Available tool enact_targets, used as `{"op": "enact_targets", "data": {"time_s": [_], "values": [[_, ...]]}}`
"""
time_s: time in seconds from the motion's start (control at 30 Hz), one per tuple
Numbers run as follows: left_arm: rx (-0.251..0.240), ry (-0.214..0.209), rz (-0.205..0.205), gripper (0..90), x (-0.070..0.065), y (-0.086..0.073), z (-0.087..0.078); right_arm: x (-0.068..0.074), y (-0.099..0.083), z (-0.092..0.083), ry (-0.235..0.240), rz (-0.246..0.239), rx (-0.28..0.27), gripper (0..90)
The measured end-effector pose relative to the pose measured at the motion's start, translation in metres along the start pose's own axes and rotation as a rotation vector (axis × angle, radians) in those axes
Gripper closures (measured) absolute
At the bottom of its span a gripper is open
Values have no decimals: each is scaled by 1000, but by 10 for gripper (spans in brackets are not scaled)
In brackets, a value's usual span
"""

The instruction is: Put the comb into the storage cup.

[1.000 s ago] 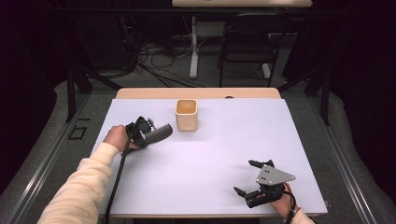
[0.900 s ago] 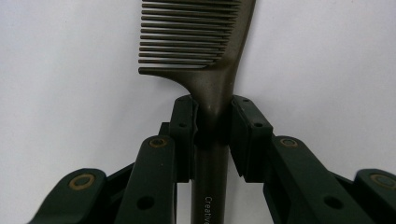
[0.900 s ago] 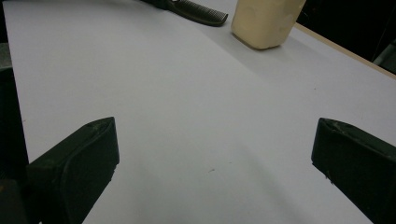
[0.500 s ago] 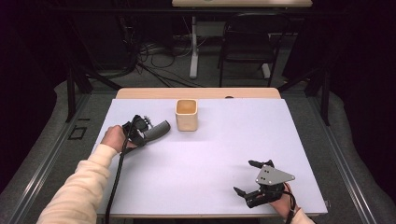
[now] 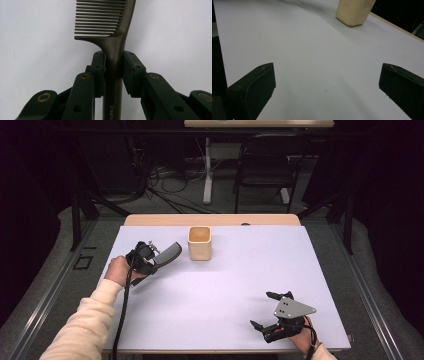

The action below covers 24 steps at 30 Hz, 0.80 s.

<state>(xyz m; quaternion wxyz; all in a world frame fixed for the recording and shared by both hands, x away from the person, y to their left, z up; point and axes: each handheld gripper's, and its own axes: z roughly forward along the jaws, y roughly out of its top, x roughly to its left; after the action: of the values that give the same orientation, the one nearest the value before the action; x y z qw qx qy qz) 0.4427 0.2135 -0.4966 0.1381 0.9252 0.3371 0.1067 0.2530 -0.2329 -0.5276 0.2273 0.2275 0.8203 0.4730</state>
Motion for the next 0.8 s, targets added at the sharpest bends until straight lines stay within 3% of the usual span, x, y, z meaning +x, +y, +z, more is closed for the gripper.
{"op": "enact_targets", "data": {"time_s": [0.4,0.63,0.8], "values": [[-105,-15,-57,722,1,-13,-4,0,0,0,0,-1,0,2],[-204,-15,-97,722,-1,-23,-8,0,0,0,-2,0,-2,2],[-241,6,-110,722,-3,-27,-9,0,0,0,-2,0,-3,2]]}}
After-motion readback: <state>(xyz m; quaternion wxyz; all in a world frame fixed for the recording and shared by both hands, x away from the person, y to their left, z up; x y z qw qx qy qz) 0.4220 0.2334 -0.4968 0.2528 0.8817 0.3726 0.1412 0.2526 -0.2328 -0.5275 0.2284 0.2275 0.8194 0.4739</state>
